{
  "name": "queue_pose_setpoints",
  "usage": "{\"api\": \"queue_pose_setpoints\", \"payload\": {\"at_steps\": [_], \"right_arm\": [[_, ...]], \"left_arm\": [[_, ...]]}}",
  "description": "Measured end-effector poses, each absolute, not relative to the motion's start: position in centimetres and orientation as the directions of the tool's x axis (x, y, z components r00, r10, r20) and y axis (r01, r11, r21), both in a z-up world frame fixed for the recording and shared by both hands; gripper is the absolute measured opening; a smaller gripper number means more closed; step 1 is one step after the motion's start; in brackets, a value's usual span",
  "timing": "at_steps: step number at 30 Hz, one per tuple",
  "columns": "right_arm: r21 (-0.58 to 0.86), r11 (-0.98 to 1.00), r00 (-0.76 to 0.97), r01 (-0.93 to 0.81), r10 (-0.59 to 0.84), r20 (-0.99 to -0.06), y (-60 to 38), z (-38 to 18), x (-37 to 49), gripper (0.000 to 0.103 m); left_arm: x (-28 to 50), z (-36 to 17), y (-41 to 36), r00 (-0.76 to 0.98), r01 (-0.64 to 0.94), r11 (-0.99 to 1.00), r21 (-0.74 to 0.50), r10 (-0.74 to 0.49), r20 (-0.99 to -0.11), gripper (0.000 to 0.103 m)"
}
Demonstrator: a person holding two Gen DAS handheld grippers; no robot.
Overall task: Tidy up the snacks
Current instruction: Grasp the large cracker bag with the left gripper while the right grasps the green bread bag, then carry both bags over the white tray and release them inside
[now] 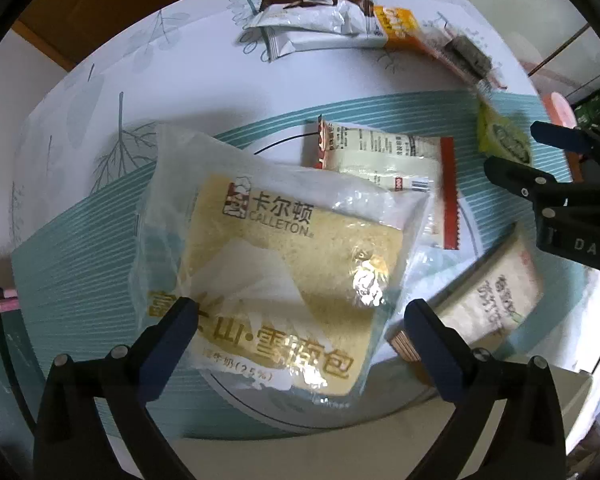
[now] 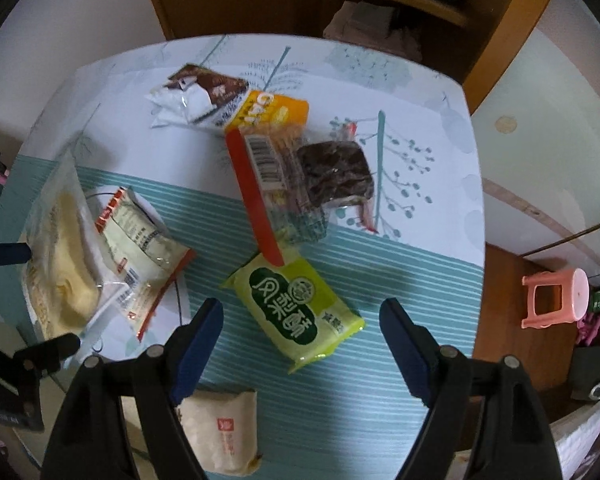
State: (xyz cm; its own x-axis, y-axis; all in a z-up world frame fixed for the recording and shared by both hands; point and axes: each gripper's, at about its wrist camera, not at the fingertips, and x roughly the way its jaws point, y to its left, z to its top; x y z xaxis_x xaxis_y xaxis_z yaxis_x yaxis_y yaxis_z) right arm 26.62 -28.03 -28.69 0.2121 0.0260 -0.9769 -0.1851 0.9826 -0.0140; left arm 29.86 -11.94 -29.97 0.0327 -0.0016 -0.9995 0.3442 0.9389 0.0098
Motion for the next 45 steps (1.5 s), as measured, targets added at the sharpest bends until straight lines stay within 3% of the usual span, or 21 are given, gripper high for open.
{"api": "queue_pose_setpoints", "payload": {"at_steps": [6,8,10,12,16,18,20,23,30,45], "right_arm": [[-0.009,0.979,0.199,-0.205,0.032,-0.98,-27.7,-29.6,26.5,0.076],[-0.006,0.976,0.215,-0.219,0.042,-0.976,-27.5,-29.4,26.3,0.064],[-0.005,0.973,0.227,-0.23,0.048,-0.973,-27.3,-29.1,26.2,0.044],[-0.005,0.972,0.228,-0.236,0.05,-0.972,-27.1,-28.9,26.0,0.038],[0.0,0.972,0.229,-0.235,0.055,-0.972,-26.7,-28.7,25.5,0.037],[0.017,0.973,0.221,-0.232,0.07,-0.973,-26.6,-28.4,25.4,0.037],[0.033,0.973,0.216,-0.227,0.084,-0.973,-26.5,-28.2,24.9,0.037],[0.053,0.974,0.221,-0.222,0.103,-0.97,-26.6,-27.8,24.1,0.037],[0.105,0.974,0.264,-0.2,0.157,-0.952,-26.8,-25.3,22.2,0.037],[0.181,0.962,0.441,-0.203,0.255,-0.86,-25.2,-13.7,16.8,0.037]], "left_arm": [[30.1,-31.2,-13.5,0.046,0.354,0.93,0.093,0.083,-0.996,0.103],[30.2,-31.4,-13.9,0.044,0.36,0.927,0.105,0.095,-0.994,0.103],[30.3,-31.6,-14.1,0.041,0.358,0.927,0.111,0.103,-0.994,0.103],[30.3,-31.7,-14.2,0.046,0.348,0.932,0.104,0.093,-0.995,0.102],[29.7,-29.9,-12.5,0.114,0.332,0.941,0.067,0.03,-0.993,0.084],[29.2,-28.8,-12.0,0.158,0.332,0.942,0.047,-0.007,-0.987,0.063],[28.8,-27.8,-11.9,0.2,0.332,0.942,0.053,-0.016,-0.98,0.024],[28.9,-26.7,-10.8,0.216,0.29,0.957,0.005,-0.06,-0.975,0.015],[28.4,-23.3,-7.6,0.299,0.217,0.973,-0.077,-0.141,-0.944,0.01],[21.4,-12.0,-4.0,0.457,0.19,0.971,-0.146,-0.219,-0.862,0.01]]}}
